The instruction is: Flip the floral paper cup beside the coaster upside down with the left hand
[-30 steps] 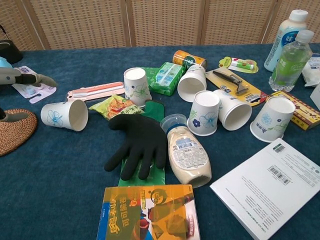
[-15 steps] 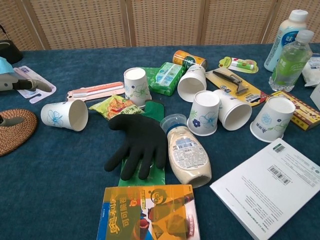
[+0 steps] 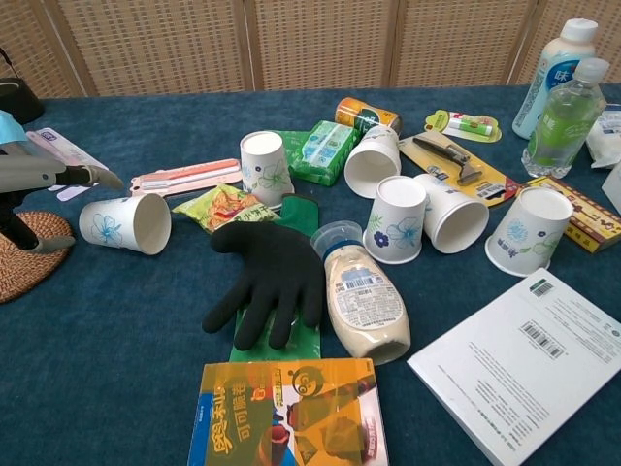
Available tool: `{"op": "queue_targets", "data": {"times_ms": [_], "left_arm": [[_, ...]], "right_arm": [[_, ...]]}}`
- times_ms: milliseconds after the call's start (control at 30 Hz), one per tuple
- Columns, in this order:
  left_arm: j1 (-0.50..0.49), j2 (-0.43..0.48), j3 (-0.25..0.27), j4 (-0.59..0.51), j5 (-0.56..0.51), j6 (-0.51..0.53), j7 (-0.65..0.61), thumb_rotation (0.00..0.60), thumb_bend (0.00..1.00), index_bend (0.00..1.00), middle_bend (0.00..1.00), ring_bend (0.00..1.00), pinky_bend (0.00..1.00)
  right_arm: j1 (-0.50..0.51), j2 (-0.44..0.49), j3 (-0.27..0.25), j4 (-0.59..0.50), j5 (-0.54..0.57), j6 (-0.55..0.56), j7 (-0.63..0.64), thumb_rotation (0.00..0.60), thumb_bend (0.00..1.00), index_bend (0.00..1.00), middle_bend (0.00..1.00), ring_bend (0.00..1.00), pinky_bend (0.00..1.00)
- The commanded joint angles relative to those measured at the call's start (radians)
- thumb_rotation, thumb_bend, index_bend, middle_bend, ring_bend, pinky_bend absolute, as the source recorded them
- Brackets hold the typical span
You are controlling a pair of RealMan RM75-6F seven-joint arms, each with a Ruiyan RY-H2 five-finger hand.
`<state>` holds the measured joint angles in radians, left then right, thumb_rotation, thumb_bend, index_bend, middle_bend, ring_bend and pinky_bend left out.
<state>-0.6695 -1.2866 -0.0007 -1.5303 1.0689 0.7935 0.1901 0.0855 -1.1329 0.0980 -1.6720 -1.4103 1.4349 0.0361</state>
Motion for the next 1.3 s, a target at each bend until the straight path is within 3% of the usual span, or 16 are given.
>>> {"op": "queue_targets", "data": {"times_ms": [33,467,733,1000,1300], "left_arm": [[-0.001,-0.012,-0.003,0.007,0.000,-0.002,0.002,0.600,0.49,0.10,0.00,0.00,0.03],[0.004,-0.053,-0.007,0.030,0.000,0.029,0.050,0.600,0.49,0.27,0.00,0.00,0.09],[-0.009,-0.022,-0.032,-0.004,-0.010,0.073,0.121,0.600,0.49,0.29,0.02,0.00,0.11],[-0.023,0.058,0.002,-0.076,0.052,0.195,0.402,0.600,0.49,0.33,0.03,0.00,0.09],[-0.042,0.075,0.034,-0.093,0.105,0.257,0.664,0.600,0.49,0.34,0.03,0.00,0.06]], "right_arm": [[-0.003,0.002,0.000,-0.001,0.000,0.004,0.001,0.579,0.45,0.00,0.00,0.00,0.00],[-0.009,0.006,0.000,-0.001,-0.005,0.012,0.025,0.577,0.45,0.00,0.00,0.00,0.00],[-0.012,0.005,-0.003,0.009,-0.012,0.014,0.040,0.577,0.45,0.00,0.00,0.00,0.00],[-0.013,-0.003,-0.006,0.032,-0.017,0.012,0.069,0.576,0.45,0.00,0.00,0.00,0.00],[-0.013,-0.008,-0.005,0.056,-0.017,0.008,0.096,0.577,0.45,0.00,0.00,0.00,0.00]]}}
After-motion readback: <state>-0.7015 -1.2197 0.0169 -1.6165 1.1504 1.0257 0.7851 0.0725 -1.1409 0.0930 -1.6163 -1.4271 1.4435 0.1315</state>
